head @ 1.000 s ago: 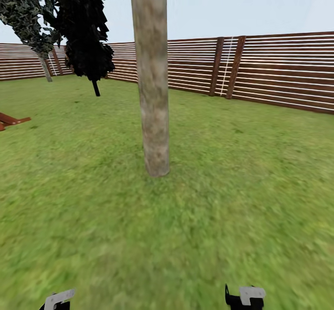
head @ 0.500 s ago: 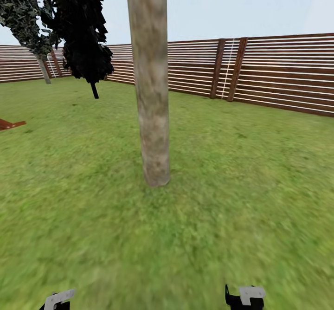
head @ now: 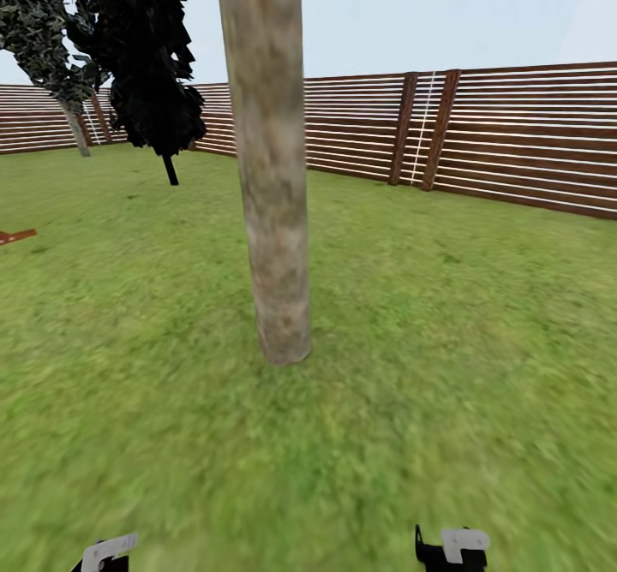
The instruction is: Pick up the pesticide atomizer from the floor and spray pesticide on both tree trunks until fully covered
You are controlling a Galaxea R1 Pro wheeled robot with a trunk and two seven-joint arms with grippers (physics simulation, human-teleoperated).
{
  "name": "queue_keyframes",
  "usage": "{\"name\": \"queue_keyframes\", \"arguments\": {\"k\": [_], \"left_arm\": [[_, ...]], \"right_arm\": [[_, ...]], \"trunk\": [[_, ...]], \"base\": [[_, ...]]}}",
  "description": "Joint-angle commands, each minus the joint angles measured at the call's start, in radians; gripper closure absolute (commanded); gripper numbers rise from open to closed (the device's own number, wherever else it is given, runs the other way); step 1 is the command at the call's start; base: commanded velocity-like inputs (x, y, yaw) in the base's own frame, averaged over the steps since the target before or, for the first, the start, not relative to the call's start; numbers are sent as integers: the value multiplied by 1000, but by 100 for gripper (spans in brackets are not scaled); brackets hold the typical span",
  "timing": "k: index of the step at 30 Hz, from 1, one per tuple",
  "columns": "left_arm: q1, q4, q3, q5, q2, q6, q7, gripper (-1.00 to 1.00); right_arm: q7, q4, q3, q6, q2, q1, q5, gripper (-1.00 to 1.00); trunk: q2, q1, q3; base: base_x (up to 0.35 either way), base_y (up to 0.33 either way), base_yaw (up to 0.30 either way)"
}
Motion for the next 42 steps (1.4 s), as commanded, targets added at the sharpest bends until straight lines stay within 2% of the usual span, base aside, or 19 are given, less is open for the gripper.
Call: {"name": "queue_keyframes", "arguments": {"k": [1, 6, 9, 11, 12, 13, 14, 15, 17, 18, 20, 22, 27, 29, 30, 32, 37, 40, 42], "left_arm": [[0, -2, 0, 0, 0, 0, 0, 100], [-2, -15, -12, -14, 3, 1, -18, 100], [-9, -20, -88, -88, 10, 3, -107, 100], [-9, -47, -134, -140, 35, 5, -259, 100], [-12, -64, -141, -153, 43, 7, -315, 100], [-16, -97, -147, -182, 59, 11, -421, 100], [-27, -130, -149, -221, 73, 20, -529, 100], [-62, -172, -151, -294, 86, 51, -667, 100], [-125, -204, -151, -384, 95, 135, -810, 100], [-150, -210, -151, -412, 96, 169, -852, 100], [-221, -219, -158, -501, 91, 231, -953, 100], [-288, -219, -177, -619, 84, 254, -1055, 100], [-314, -219, -190, -660, 81, 255, -1092, 100], [-316, -219, -227, -665, 77, 256, -1094, 100], [-317, -219, -260, -666, 72, 258, -1093, 100], [-317, -219, -286, -668, 57, 258, -1093, 100], [-317, -219, -302, -670, 19, 256, -1093, 100], [-318, -219, -345, -681, 4, 258, -1093, 100], [-316, -219, -356, -686, -27, 257, -1093, 100]], "right_arm": [[0, -1, 0, 0, -2, 0, 0, -100], [12, -118, 5, 3, -9, -1, 22, -100], [90, -226, 26, 37, -19, -1, 156, -100], [189, -270, 31, 169, -21, -26, 278, -100], [227, -282, 32, 213, -21, -46, 305, -100], [312, -298, 33, 271, -21, -87, 337, -100], [413, -307, 34, 308, -20, -125, 359, -100], [562, -319, 35, 332, -19, -174, 374, -100], [735, -336, 35, 345, -16, -219, 385, -100], [789, -342, 36, 347, -14, -229, 392, -100], [918, -376, 37, 350, 1, -245, 434, -100], [1032, -408, 38, 352, 42, -251, 510, -100], [1072, -414, 38, 351, 74, -252, 545, -100], [1082, -413, 47, 351, 80, -252, 554, -100], [1086, -413, 74, 351, 96, -252, 557, 100], [1089, -413, 106, 351, 112, -252, 558, 100], [1091, -417, 131, 353, 147, -253, 560, 100], [1106, -418, 177, 352, 172, -253, 560, 100], [1116, -418, 191, 352, 182, -253, 559, 100]], "trunk": [[0, 0, 0], [0, 0, 0], [0, 0, 0], [0, 0, 0], [0, 0, 0], [0, 0, 0], [0, 0, 0], [0, 0, 0], [0, 0, 0], [0, 0, 0], [0, 0, 0], [0, 0, 0], [0, 0, 0], [0, 0, 0], [0, 0, 0], [0, 0, 0], [0, 0, 0], [0, 0, 0], [0, 0, 0]], "base": [[331, -100, 0], [320, -91, 0], [123, -20, 0], [25, -4, 0], [11, -2, 0], [6, -1, 0], [3, 0, 0], [1, 0, 0], [0, 0, 0], [0, 0, 0], [0, 0, 0], [0, 0, 0], [0, 0, 0], [0, 0, 0], [0, 0, 0], [0, 0, 0], [0, 0, 0], [0, 0, 0], [0, 0, 0]]}}
